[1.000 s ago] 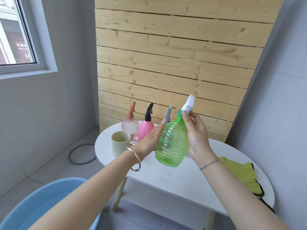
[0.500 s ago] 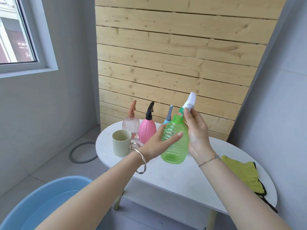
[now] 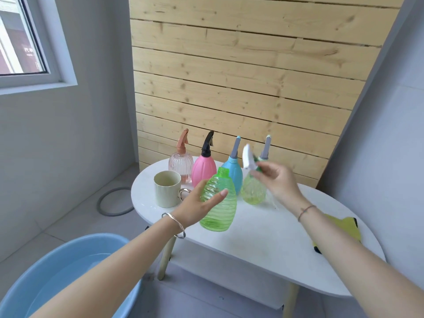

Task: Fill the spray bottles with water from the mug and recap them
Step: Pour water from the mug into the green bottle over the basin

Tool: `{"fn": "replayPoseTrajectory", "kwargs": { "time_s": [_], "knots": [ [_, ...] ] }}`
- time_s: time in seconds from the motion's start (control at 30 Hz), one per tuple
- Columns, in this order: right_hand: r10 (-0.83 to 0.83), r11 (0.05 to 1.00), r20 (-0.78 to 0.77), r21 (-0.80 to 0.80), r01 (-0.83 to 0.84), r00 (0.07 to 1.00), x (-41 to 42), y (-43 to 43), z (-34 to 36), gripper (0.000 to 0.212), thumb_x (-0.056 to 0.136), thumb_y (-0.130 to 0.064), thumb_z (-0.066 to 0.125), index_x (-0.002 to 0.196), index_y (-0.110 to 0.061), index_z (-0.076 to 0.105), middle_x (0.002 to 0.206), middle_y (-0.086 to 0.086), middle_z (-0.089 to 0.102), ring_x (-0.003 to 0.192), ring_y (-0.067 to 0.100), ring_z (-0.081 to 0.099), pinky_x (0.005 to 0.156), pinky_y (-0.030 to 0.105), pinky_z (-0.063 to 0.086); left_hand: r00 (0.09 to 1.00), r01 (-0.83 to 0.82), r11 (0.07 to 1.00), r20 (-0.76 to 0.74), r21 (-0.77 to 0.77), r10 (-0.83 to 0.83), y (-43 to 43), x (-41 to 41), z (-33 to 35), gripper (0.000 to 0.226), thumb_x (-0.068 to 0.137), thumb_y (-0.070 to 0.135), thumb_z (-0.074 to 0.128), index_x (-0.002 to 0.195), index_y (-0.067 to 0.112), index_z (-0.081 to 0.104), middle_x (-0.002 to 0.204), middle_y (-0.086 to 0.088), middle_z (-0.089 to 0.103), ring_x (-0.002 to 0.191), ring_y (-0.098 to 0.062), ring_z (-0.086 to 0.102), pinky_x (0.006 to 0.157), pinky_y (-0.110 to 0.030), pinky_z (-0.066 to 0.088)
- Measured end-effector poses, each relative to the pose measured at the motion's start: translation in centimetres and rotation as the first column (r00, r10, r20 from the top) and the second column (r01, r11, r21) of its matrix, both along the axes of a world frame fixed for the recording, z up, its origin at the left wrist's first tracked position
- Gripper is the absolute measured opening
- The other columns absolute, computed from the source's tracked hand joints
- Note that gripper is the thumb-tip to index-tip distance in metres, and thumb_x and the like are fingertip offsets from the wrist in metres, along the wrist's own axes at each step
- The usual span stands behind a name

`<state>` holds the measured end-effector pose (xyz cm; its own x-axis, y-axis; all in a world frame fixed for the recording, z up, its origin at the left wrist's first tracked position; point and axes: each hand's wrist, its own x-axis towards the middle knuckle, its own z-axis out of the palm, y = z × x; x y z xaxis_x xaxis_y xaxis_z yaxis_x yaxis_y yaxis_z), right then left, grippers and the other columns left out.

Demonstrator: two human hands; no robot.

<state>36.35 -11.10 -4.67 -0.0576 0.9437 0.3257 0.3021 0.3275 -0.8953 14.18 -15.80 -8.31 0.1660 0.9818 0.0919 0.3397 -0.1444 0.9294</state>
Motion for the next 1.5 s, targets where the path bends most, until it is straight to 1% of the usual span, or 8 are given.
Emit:
{"fn": "replayPoseTrajectory", "kwargs": {
  "time_s": [0.07,0.3,0.43,0.67,1.0,1.13,1.23,1.5],
  "knots": [
    [-0.004,0.992,0.139,-0.121,0.02,0.99,0.5,0.3,-4.2,0.02,0.074,-0.021,0.081,0.087,-0.031,0.07,0.08,0.005,0.07,0.071,0.011,0.058,0.071,0.026,0.045,1.0,0.001,1.0,0.005,0.004,-0.001,-0.2,-0.3,-0.5,0.037,0.09,0.039,0.061,0.123,0.028,0.048,0.112,0.025,0.058,0.097,0.029,0.048,0.085,-0.002,0.038],
    [0.026,0.957,0.216,-0.287,0.038,0.976,0.8,1.0,-10.2,0.025,0.073,-0.024,0.082,0.095,-0.018,0.073,0.069,-0.004,0.063,0.062,0.009,0.05,0.058,0.012,0.038,1.0,-0.005,1.0,0.018,0.009,0.005,0.2,-0.8,-2.2,0.061,0.082,0.055,0.062,0.133,0.024,0.049,0.124,0.012,0.062,0.116,0.005,0.053,0.099,-0.016,0.038],
    [0.05,0.96,0.222,-0.281,0.015,0.974,0.8,1.4,-11.1,0.022,0.076,-0.022,0.08,0.096,-0.017,0.074,0.074,-0.009,0.069,0.061,0.002,0.052,0.061,0.008,0.04,0.999,-0.033,0.999,0.02,0.018,0.033,0.5,-0.9,-2.9,0.038,0.089,0.035,0.063,0.124,0.023,0.052,0.108,0.018,0.061,0.095,0.021,0.054,0.085,-0.003,0.039],
    [0.058,0.953,0.269,-0.303,0.027,0.961,0.7,1.5,-13.1,0.022,0.079,-0.03,0.077,0.099,-0.021,0.076,0.073,-0.01,0.062,0.052,-0.002,0.045,0.057,0.006,0.035,0.998,-0.066,0.997,0.014,0.037,0.066,0.4,-1.1,-3.6,0.032,0.091,0.03,0.063,0.12,0.027,0.05,0.103,0.026,0.057,0.091,0.028,0.05,0.081,0.002,0.036],
    [-0.043,0.962,0.357,-0.238,0.135,0.933,-0.1,1.6,-11.8,0.021,0.083,-0.041,0.069,0.094,-0.024,0.073,0.092,-0.013,0.07,0.083,0.009,0.06,0.073,0.016,0.041,0.994,-0.095,0.995,0.053,0.02,0.094,-0.2,-2.4,-3.4,0.043,0.086,0.04,0.066,0.125,0.027,0.052,0.112,0.022,0.061,0.102,0.021,0.052,0.086,-0.002,0.038],
    [-0.012,0.983,0.192,-0.179,0.047,0.981,-4.6,1.9,-10.6,0.025,0.092,-0.031,0.06,0.109,-0.013,0.066,0.103,-0.005,0.066,0.093,0.01,0.059,0.071,0.003,0.039,0.987,-0.146,0.989,0.066,0.006,0.145,-1.0,-4.4,-3.6,0.042,0.085,0.043,0.067,0.122,0.025,0.056,0.111,0.017,0.066,0.099,0.016,0.058,0.084,-0.005,0.041],
    [0.083,0.962,0.061,-0.265,-0.064,0.995,-9.0,2.2,-10.3,0.032,0.095,-0.032,0.054,0.12,-0.013,0.057,0.114,-0.004,0.059,0.106,0.008,0.053,0.081,0.009,0.036,0.976,-0.197,0.98,0.09,-0.021,0.199,-2.0,-6.7,-3.9,0.037,0.086,0.04,0.067,0.117,0.021,0.06,0.106,0.011,0.07,0.098,0.004,0.064,0.085,-0.014,0.046],
    [0.089,0.931,-0.197,-0.332,-0.151,0.976,-16.1,3.0,-12.1,0.021,0.099,-0.031,0.047,0.103,-0.016,0.062,0.098,-0.005,0.064,0.089,0.002,0.057,0.072,0.008,0.041,0.906,-0.414,0.909,0.078,-0.05,0.417,-5.1,-13.9,-5.1,0.051,0.073,0.053,0.068,0.114,0.025,0.058,0.101,0.014,0.069,0.093,0.0,0.066,0.081,-0.016,0.049]
  ]
}}
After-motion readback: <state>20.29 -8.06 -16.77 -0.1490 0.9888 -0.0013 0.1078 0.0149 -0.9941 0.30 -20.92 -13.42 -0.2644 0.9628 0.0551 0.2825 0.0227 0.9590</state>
